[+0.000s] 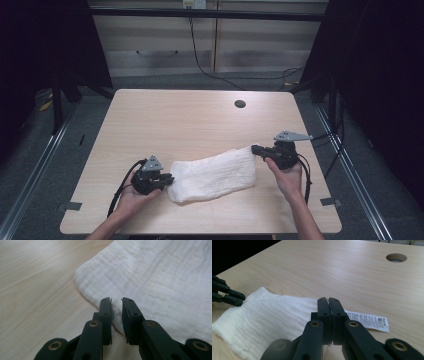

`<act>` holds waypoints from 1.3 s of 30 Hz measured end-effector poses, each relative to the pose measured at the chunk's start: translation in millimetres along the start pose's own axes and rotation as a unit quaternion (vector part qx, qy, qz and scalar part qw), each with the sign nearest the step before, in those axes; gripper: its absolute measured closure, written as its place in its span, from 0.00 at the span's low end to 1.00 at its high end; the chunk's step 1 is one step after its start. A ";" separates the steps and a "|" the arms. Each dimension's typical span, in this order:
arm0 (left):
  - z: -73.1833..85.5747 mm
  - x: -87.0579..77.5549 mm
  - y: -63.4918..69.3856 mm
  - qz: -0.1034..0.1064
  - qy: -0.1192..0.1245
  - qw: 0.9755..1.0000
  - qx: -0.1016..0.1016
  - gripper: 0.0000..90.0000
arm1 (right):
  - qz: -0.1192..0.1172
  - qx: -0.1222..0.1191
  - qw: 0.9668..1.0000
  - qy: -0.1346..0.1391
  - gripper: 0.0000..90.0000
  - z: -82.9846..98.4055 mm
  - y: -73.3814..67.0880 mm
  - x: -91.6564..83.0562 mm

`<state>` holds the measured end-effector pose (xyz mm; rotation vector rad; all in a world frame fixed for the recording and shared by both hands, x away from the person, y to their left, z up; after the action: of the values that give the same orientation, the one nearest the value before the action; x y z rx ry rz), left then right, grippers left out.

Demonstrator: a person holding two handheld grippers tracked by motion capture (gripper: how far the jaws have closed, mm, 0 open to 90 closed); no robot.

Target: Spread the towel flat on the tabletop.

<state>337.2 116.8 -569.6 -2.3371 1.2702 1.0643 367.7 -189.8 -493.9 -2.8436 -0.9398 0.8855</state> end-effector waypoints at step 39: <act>-35.2 31.3 -39.5 0.012 0.029 0.999 -0.022 0.96 | -0.005 -0.002 0.999 -0.043 0.98 22.9 4.1 19.7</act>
<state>396.7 101.3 -571.6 -2.4085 1.3116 1.0484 371.0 -185.7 -524.0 -2.8219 -0.9627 1.0143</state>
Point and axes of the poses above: each handheld gripper's, and its own axes: x roughly forward along the jaws, z roughly out of its underside, y roughly to its right, the point moved 10 cm from there along x, roughly forward along the jaws, and after that the axes turned 1 degree about z, right-handed, at the moved point
